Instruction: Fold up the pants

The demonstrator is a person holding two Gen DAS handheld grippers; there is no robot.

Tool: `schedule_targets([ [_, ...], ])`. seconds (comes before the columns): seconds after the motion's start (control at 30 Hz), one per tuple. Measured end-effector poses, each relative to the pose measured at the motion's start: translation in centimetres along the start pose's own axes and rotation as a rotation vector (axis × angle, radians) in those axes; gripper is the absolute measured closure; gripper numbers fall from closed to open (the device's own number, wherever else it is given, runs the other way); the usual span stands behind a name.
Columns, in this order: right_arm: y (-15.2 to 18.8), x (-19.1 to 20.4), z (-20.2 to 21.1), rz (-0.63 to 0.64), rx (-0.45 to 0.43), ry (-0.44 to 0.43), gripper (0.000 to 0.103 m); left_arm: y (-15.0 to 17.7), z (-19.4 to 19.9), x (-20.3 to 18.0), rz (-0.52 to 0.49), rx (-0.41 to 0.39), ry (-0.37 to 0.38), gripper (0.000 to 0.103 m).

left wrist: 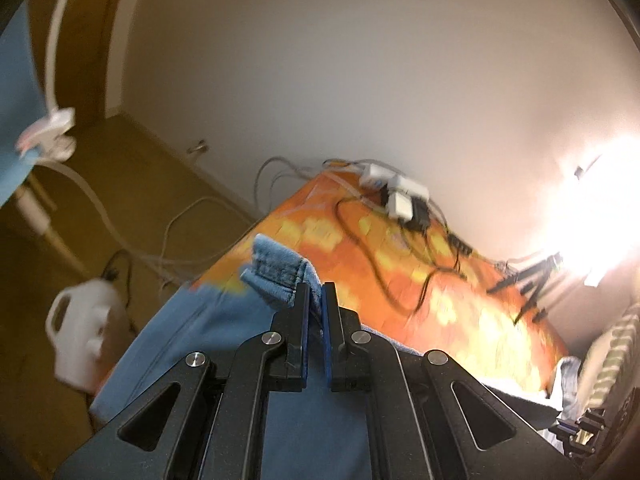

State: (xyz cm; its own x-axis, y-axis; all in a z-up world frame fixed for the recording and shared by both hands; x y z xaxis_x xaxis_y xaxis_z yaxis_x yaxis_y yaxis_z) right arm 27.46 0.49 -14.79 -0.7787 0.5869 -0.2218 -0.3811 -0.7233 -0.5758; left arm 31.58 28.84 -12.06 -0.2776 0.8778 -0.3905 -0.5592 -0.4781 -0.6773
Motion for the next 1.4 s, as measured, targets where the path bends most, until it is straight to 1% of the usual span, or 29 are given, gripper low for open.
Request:
schedule_targets([
  [0.07,1.0,2.2,0.0,0.035,0.012,0.004,0.1,2.3,1.2,1.9,0.032,0.016,-0.004,0.099],
  [0.13,2.4,4.9,-0.1,0.047,0.046,-0.031,0.1,4.4,2.0,3.6,0.06,0.033,-0.012,0.099],
  [0.2,3.4,6.7,-0.4,0.074,0.071,-0.042,0.1,6.5,2.4,4.8,0.06,0.05,-0.031,0.099],
  [0.23,3.7,7.2,-0.6,0.077,0.08,-0.047,0.1,7.4,2.2,5.4,0.072,0.067,-0.035,0.099],
  [0.3,4.6,8.4,-1.2,0.071,0.136,-0.088,0.099,9.3,2.1,6.5,0.097,0.094,-0.036,0.099],
  [0.33,4.9,8.7,-1.4,0.074,0.152,-0.097,0.098,10.0,2.1,7.0,0.108,0.098,-0.038,0.099],
  [0.37,5.0,8.7,-1.6,0.081,0.161,-0.096,0.094,10.5,2.4,7.3,0.115,0.097,-0.036,0.099],
  [0.4,5.1,9.0,-1.5,0.088,0.177,-0.109,0.093,11.1,2.5,7.7,0.125,0.096,-0.032,0.099],
  [0.43,5.0,9.3,-1.3,0.088,0.193,-0.147,0.092,11.5,2.6,7.9,0.131,0.096,-0.031,0.099],
  [0.47,4.6,9.5,-0.9,0.081,0.207,-0.2,0.088,11.9,2.8,8.2,0.133,0.095,-0.032,0.099],
  [0.5,4.1,10.1,-0.3,0.079,0.208,-0.235,0.086,12.2,2.9,8.4,0.134,0.095,-0.031,0.099],
  [0.53,3.4,10.2,0.2,0.08,0.198,-0.266,0.078,12.5,3.1,8.4,0.13,0.094,-0.031,0.099],
  [0.57,2.3,10.1,1.0,0.082,0.178,-0.299,0.065,12.8,3.4,8.6,0.126,0.093,-0.028,0.099],
  [0.63,0.0,9.9,1.6,0.075,0.134,-0.308,0.054,13.1,3.7,8.5,0.112,0.09,-0.022,0.099],
  [0.73,-4.7,8.3,0.8,0.024,0.069,-0.306,0.054,13.3,4.2,8.6,0.083,0.079,-0.024,0.099],
  [0.83,-10.4,6.8,-2.6,-0.05,0.009,-0.313,0.054,13.3,4.6,8.9,0.053,0.06,-0.038,0.099],
  [0.9,-13.7,6.8,-5.3,-0.081,-0.011,-0.331,0.054,13.5,5.0,9.3,0.068,0.053,-0.028,0.099],
  [0.93,-15.4,6.9,-7.0,-0.081,-0.019,-0.319,0.054,13.6,5.1,9.5,0.073,0.053,-0.023,0.099],
  [1.0,-18.5,7.6,-11.0,-0.069,-0.018,-0.309,0.054,13.7,5.1,9.6,0.055,0.057,-0.032,0.099],
  [1.07,-20.7,8.0,-14.9,-0.104,0.003,-0.324,0.054,13.9,4.9,9.5,0.028,0.065,-0.043,0.099],
  [1.2,-23.8,8.8,-22.0,-0.149,0.059,-0.335,0.054,13.9,4.7,9.4,-0.018,0.067,-0.058,0.099],
  [1.3,-24.2,9.2,-25.9,-0.168,0.112,-0.344,0.054,14.0,4.6,9.4,-0.03,0.073,-0.053,0.099],
  [1.33,-24.3,9.3,-26.5,-0.17,0.12,-0.345,0.054,14.1,4.5,9.4,-0.033,0.075,-0.053,0.099],
  [1.4,-24.0,9.7,-28.2,-0.198,0.161,-0.387,0.054,14.2,4.4,9.6,-0.035,0.08,-0.049,0.099],
])
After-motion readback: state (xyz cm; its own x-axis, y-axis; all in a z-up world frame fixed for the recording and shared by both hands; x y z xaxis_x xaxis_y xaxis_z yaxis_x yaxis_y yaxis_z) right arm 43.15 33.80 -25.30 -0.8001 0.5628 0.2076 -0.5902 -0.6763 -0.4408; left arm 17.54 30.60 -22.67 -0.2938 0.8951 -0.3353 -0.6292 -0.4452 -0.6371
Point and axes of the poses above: each gripper's, at about its wrist camera, not at the fingertips, and z roughly against the way its jaws point, x to its left, y to its underside, the point moved 7 cm from there along -z, roughly the way its jaws point, and after that the axes turned 3 degrees about -x, right-handed, at the moved point
